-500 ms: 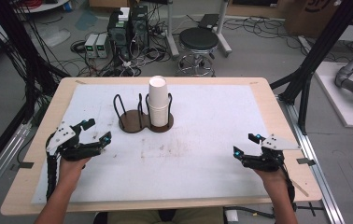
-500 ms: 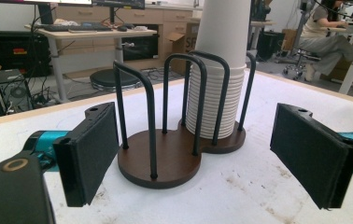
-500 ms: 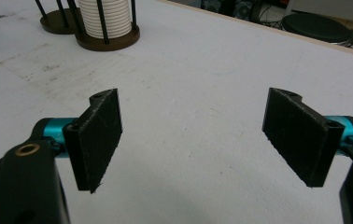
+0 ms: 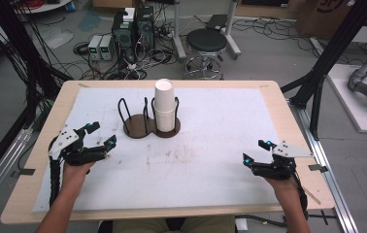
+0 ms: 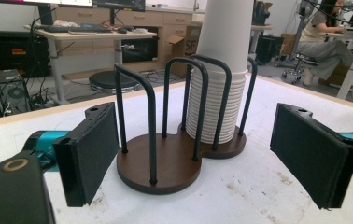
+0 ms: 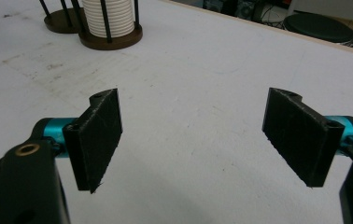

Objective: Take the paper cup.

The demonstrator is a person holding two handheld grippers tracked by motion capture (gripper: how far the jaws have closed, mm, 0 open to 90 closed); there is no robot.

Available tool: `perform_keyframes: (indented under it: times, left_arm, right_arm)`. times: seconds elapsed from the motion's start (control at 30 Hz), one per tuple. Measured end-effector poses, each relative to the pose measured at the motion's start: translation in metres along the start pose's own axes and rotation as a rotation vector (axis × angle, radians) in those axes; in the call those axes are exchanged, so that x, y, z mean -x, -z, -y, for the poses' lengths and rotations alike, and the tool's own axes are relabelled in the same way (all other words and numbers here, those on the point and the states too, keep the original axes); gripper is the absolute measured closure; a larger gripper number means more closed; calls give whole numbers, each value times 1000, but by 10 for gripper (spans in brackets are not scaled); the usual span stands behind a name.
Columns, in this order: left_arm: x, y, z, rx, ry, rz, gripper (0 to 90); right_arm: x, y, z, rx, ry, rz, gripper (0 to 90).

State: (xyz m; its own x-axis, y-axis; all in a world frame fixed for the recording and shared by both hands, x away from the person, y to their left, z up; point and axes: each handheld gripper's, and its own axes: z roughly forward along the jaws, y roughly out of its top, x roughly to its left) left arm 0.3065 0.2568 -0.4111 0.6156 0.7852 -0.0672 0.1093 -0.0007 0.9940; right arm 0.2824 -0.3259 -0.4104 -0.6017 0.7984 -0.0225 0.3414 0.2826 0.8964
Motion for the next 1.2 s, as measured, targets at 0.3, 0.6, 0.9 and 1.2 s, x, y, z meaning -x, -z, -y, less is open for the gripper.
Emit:
perform_keyframes:
  times: [0.3,0.6,0.9,1.2]
  left_arm:
    - [0,-2,-13,38,21,3,154]
    - [4,-20,-36,40,18,47,153]
    - [10,-49,-67,20,-5,116,152]
    - [18,-94,-94,-39,-5,205,151]
  right_arm:
    - [-3,-2,-2,-1,0,-7,203]
    - [-7,-6,-4,-12,4,-24,203]
    - [-8,-6,-5,-13,11,-30,203]
    - [-8,-6,-5,-11,10,-35,203]
